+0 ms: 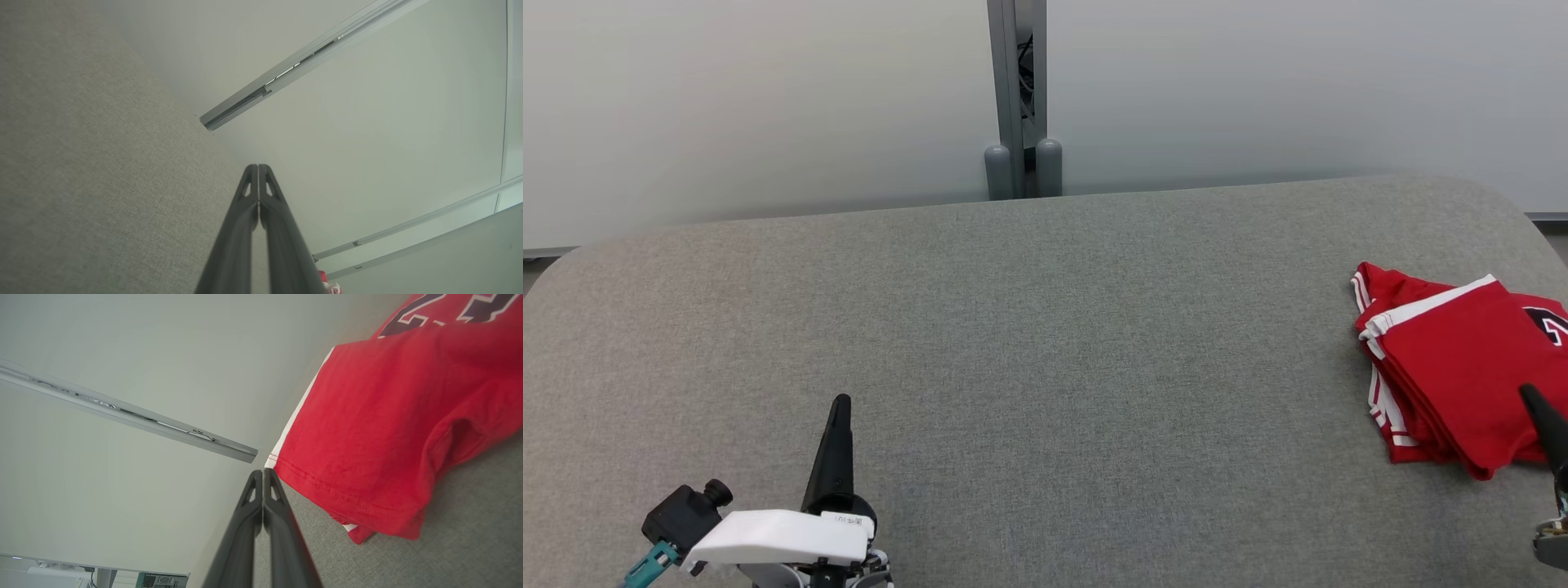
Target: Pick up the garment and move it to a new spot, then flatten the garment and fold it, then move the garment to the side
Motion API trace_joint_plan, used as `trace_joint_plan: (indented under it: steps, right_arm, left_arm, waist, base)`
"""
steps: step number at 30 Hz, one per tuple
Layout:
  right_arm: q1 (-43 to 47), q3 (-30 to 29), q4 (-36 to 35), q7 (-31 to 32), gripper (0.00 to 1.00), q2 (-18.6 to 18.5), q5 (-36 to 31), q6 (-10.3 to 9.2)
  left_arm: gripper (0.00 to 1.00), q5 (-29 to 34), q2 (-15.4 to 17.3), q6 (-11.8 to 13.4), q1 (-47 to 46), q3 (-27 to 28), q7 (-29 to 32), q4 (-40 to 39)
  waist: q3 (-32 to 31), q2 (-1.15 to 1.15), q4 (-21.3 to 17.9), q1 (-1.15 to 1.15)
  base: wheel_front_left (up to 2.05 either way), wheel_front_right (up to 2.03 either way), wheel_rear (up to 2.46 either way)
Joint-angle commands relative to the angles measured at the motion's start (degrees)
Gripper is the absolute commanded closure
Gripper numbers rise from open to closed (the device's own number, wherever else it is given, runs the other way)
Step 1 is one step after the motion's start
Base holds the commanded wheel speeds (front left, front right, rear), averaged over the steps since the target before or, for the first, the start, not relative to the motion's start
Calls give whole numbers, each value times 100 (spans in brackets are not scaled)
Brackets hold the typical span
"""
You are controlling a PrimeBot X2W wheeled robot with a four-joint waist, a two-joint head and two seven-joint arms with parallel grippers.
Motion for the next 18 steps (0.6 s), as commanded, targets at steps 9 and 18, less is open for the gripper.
trace_joint_plan:
  steps: [9,18]
  right_arm:
    - [-273,-282,194,302,100,-126,584,3]
    - [-389,-455,360,501,100,-164,966,4]
  left_arm:
    - [100,-533,-62,-178,-213,54,-54,49]
    - [100,-902,-110,-273,-260,62,-78,108]
  waist:
    - [16,0,3,0]
    - [29,0,6,0]
  base:
    - [0,0,0]
    - [0,0,0]
